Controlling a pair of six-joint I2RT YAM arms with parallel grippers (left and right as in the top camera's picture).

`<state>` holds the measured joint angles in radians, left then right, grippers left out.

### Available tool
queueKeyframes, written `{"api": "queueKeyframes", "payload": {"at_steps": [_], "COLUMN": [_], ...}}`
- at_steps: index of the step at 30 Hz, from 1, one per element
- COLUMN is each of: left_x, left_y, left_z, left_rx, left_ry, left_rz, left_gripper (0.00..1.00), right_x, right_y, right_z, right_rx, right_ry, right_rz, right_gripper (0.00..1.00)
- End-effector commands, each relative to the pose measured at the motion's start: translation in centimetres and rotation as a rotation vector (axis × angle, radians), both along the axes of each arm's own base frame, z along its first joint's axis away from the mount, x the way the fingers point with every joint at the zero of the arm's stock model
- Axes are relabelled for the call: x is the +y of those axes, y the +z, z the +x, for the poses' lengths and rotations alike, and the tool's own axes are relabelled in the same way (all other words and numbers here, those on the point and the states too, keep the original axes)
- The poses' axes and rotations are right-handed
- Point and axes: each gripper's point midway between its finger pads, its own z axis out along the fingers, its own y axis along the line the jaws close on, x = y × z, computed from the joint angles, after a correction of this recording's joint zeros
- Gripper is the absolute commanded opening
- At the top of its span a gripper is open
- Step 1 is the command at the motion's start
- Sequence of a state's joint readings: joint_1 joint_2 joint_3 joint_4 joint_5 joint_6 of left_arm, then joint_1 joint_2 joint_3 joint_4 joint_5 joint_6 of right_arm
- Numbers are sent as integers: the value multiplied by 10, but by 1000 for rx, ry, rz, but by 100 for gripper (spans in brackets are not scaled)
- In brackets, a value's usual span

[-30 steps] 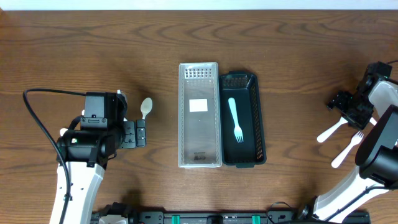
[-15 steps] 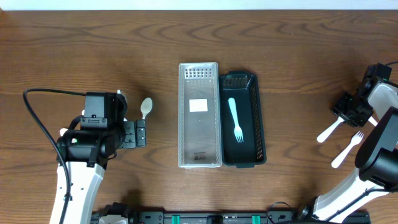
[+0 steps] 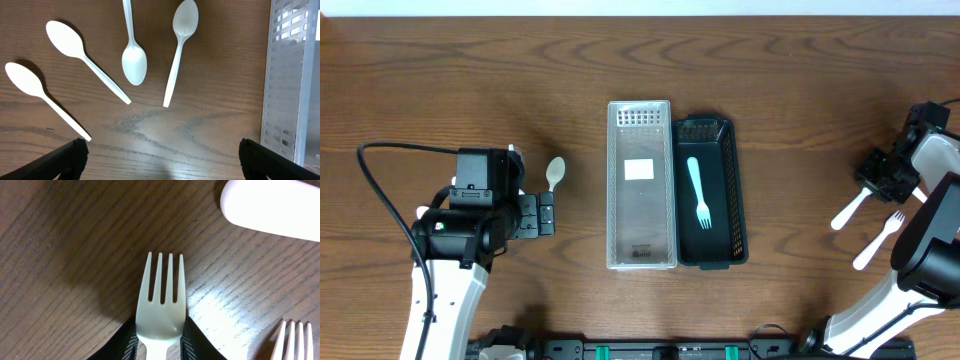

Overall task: Pack container
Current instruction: 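Carry the second fork into the black basket and release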

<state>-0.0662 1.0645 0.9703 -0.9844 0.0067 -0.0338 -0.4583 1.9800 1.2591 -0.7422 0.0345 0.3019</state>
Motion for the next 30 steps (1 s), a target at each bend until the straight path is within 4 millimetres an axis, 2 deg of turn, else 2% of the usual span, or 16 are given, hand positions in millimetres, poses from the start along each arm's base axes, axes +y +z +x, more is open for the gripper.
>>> {"api": "queueKeyframes", "payload": {"at_steps": [1,4,7,9,13,15,18,21,25,27,30], "left_x": [4,4,4,4,4,4,4,4,4,4,4], "left_y": [1,1,1,1,1,1,1,1,1,1,1], "left_z": [0,0,0,0,0,0,0,0,0,0,0], "left_rx": [-4,-4,-4,-4,-4,-4,-4,-4,-4,-4,-4], "left_ry": [23,23,23,23,23,23,23,23,23,23,23], "left_rz": [8,8,8,8,8,8,8,8,8,8,8], "left_gripper": [98,98,98,98,98,98,98,98,98,98,98], "right_x": [7,9,16,28,74,109,162,216,280,302,324], "right_y": [-18,-1,33,64,124,150,173,183,177,169,150], "right_z": [-17,-10,6,17,30,30,23,16,6,3,-2], "right_rx": [62,34,-44,-113,-245,-300,-351,-378,-375,-359,-307], "right_ry": [-1,12,47,91,210,273,371,477,621,669,705], "right_rz": [36,22,-8,-36,-73,-71,-46,-9,36,50,62], "right_gripper": [17,17,17,17,16,16,16,16,17,17,18]}}
